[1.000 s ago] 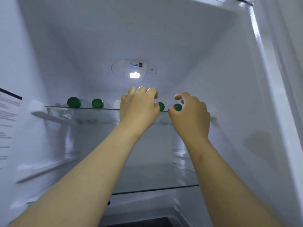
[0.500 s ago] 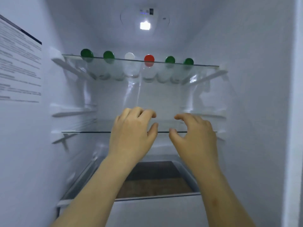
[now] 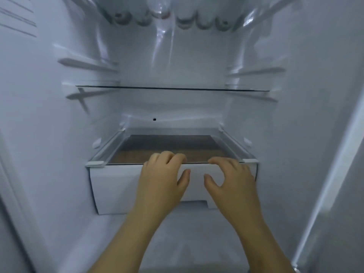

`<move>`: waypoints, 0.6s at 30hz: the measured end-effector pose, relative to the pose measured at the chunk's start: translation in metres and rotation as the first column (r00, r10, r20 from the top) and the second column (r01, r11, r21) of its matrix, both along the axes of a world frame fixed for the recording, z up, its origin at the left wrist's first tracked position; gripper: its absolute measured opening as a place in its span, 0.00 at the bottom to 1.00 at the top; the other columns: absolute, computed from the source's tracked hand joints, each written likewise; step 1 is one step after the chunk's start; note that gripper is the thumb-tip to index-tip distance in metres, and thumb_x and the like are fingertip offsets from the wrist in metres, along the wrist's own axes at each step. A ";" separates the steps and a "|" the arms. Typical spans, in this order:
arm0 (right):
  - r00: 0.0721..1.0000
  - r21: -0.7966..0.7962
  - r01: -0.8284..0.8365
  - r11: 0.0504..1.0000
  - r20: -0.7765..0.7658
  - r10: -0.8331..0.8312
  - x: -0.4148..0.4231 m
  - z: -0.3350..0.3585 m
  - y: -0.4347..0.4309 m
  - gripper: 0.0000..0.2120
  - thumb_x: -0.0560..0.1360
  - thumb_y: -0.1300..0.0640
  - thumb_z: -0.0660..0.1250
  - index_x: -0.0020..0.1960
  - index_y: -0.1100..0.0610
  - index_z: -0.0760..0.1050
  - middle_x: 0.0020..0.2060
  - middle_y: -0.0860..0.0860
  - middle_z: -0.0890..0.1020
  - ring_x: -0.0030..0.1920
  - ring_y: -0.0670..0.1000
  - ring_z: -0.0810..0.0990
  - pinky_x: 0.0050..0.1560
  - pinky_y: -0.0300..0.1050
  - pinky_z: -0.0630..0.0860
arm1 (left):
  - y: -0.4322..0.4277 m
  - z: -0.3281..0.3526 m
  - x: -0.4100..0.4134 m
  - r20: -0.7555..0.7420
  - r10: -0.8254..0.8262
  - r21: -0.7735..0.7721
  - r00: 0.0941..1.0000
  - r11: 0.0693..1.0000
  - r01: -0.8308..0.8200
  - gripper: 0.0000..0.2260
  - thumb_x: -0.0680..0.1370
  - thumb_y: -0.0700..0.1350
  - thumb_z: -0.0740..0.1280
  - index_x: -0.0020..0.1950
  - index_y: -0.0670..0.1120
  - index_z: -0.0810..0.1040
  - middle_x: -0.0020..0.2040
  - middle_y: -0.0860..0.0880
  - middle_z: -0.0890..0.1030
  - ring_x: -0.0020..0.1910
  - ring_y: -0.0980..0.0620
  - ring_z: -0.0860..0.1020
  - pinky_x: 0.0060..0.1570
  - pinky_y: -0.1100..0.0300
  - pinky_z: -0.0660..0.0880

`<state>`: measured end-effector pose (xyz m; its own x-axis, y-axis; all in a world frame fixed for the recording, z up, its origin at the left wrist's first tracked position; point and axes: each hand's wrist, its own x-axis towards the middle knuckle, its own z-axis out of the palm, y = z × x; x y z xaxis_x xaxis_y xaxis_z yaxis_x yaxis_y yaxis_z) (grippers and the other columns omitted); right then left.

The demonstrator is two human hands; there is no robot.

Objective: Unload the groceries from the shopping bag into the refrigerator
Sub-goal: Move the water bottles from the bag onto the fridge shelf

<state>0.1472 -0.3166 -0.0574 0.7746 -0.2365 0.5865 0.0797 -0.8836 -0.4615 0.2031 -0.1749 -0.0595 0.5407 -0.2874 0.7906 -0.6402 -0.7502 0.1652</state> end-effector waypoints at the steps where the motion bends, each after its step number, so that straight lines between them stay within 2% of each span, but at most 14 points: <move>1: 1.000 0.007 0.003 1.000 -0.025 -0.003 -0.005 -0.007 -0.002 0.18 0.74 0.53 0.66 0.63 0.50 0.73 0.62 0.46 0.75 0.63 0.51 0.69 0.62 0.44 0.64 | -0.001 -0.009 -0.003 -0.036 -0.011 -0.002 0.999 1.000 0.011 0.10 0.71 0.48 0.66 0.46 0.45 0.81 0.41 0.47 0.81 0.39 0.46 0.78 0.37 0.54 0.75; 5: 0.995 0.041 0.060 0.997 -0.082 -0.056 -0.025 -0.034 0.001 0.17 0.74 0.53 0.67 0.63 0.50 0.74 0.61 0.47 0.76 0.62 0.52 0.70 0.61 0.45 0.65 | -0.006 -0.041 -0.017 -0.144 -0.099 0.008 0.985 0.995 0.101 0.08 0.70 0.45 0.70 0.48 0.44 0.81 0.43 0.47 0.81 0.41 0.45 0.79 0.39 0.54 0.76; 8: 0.989 0.070 0.093 0.993 -0.118 -0.084 -0.046 -0.053 0.009 0.17 0.74 0.54 0.67 0.63 0.49 0.74 0.61 0.47 0.75 0.62 0.51 0.69 0.61 0.44 0.65 | -0.004 -0.059 -0.031 -0.203 -0.170 0.034 0.964 0.983 0.180 0.10 0.70 0.47 0.68 0.48 0.45 0.81 0.43 0.48 0.81 0.40 0.47 0.79 0.37 0.55 0.76; 12: 0.976 0.109 0.143 0.984 -0.178 -0.122 -0.080 -0.077 0.020 0.18 0.76 0.51 0.64 0.65 0.46 0.71 0.63 0.43 0.72 0.64 0.46 0.65 0.62 0.38 0.61 | -0.001 -0.078 -0.051 -0.251 -0.248 0.071 0.936 0.959 0.273 0.12 0.72 0.51 0.63 0.48 0.46 0.81 0.43 0.49 0.81 0.41 0.48 0.79 0.40 0.58 0.74; 15: 0.949 0.131 0.221 0.966 -0.257 -0.182 -0.113 -0.097 0.027 0.18 0.76 0.50 0.62 0.65 0.44 0.69 0.64 0.41 0.70 0.64 0.44 0.64 0.61 0.35 0.58 | -0.005 -0.098 -0.070 -0.285 -0.331 0.105 0.899 0.922 0.373 0.10 0.71 0.49 0.65 0.47 0.46 0.81 0.42 0.49 0.81 0.40 0.47 0.79 0.38 0.57 0.75; 18: 0.903 0.127 0.344 0.930 -0.317 -0.290 -0.148 -0.114 0.025 0.18 0.76 0.49 0.61 0.66 0.43 0.67 0.65 0.40 0.70 0.66 0.44 0.64 0.63 0.37 0.59 | -0.015 -0.117 -0.095 -0.335 -0.431 0.127 0.838 0.861 0.493 0.10 0.71 0.50 0.65 0.46 0.47 0.81 0.42 0.50 0.80 0.39 0.49 0.79 0.36 0.58 0.75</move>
<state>-0.0004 -0.2912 -0.1716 0.7697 -0.5760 0.2753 -0.3511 -0.7421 -0.5710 0.1085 -0.1903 -0.1769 0.4962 -0.6948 0.5206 -0.8678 -0.4147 0.2737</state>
